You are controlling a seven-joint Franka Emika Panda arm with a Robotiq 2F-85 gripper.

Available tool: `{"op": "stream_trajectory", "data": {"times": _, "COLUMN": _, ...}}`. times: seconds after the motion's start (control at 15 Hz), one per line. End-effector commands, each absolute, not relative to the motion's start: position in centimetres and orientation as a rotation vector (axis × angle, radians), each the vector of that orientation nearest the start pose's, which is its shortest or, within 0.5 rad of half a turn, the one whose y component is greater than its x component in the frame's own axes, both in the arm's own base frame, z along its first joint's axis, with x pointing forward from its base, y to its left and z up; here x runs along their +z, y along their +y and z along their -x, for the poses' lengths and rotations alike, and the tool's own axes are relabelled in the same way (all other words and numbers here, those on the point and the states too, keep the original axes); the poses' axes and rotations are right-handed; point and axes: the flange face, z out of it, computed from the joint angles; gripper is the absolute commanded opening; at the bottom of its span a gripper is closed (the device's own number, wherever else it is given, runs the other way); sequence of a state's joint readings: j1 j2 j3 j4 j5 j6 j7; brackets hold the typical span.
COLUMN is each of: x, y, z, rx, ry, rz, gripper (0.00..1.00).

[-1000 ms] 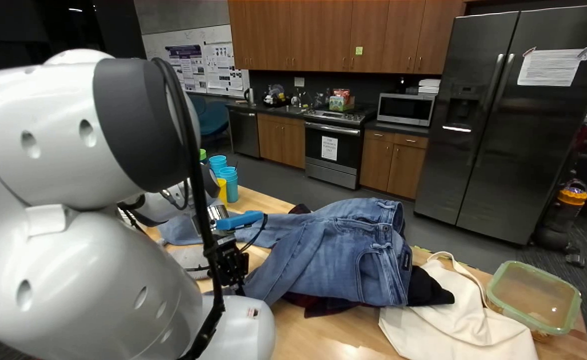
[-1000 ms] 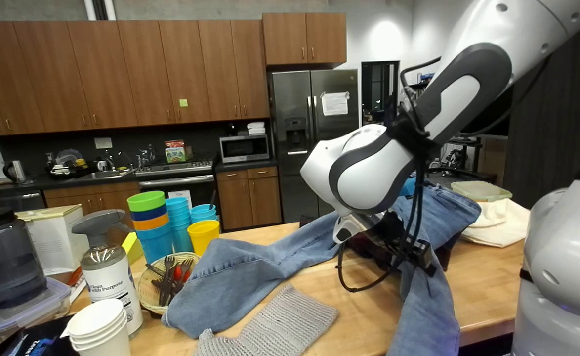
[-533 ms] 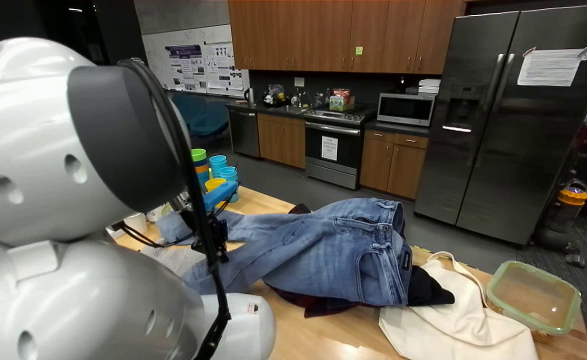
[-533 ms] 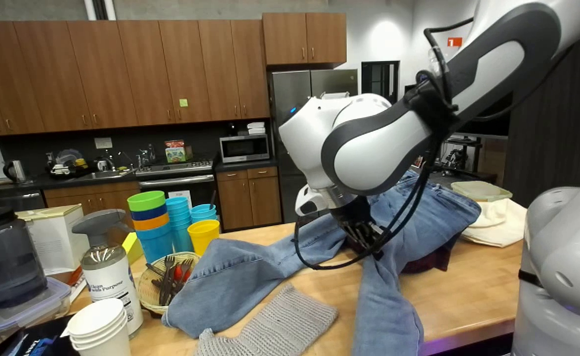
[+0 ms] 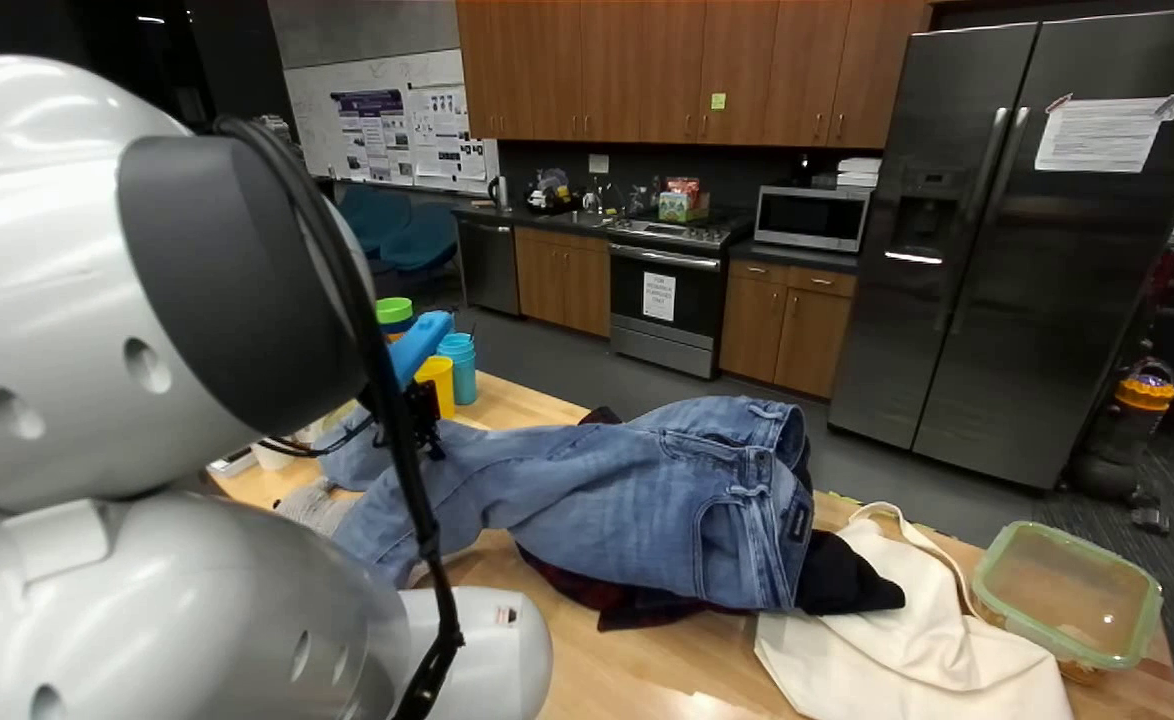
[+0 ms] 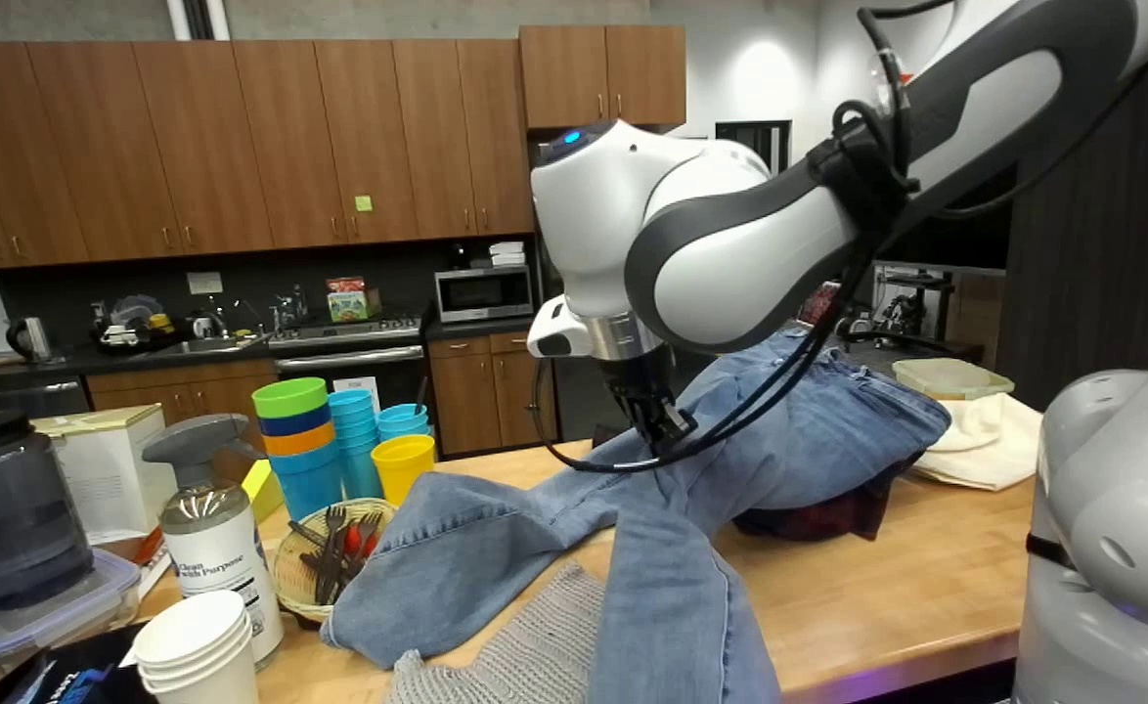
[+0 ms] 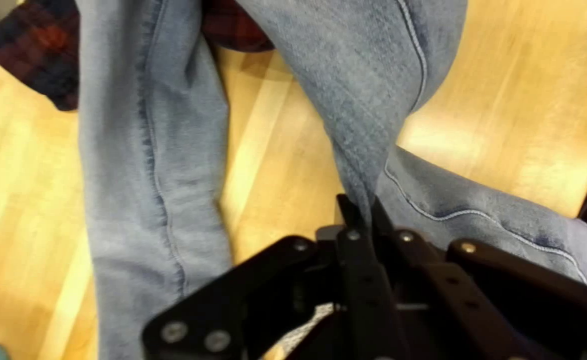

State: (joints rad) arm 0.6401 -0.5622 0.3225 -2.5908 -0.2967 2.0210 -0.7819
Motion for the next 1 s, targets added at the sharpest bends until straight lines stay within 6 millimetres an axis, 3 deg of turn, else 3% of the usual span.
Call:
{"op": "stream_trajectory", "data": {"times": 0.0, "x": 46.7, "y": 32.2, "z": -24.3, "rx": 0.132, "ry": 2.065, "rz": -1.642, "gripper": 0.01}}
{"op": "stream_trajectory", "data": {"times": 0.47, "x": 50.4, "y": 33.7, "z": -27.2, "rx": 0.217, "ry": 1.967, "rz": -1.640, "gripper": 0.01}}
{"op": "stream_trajectory", "data": {"times": 0.93, "x": 54.7, "y": 32.0, "z": -30.3, "rx": 0.284, "ry": 1.879, "rz": -1.720, "gripper": 0.01}}
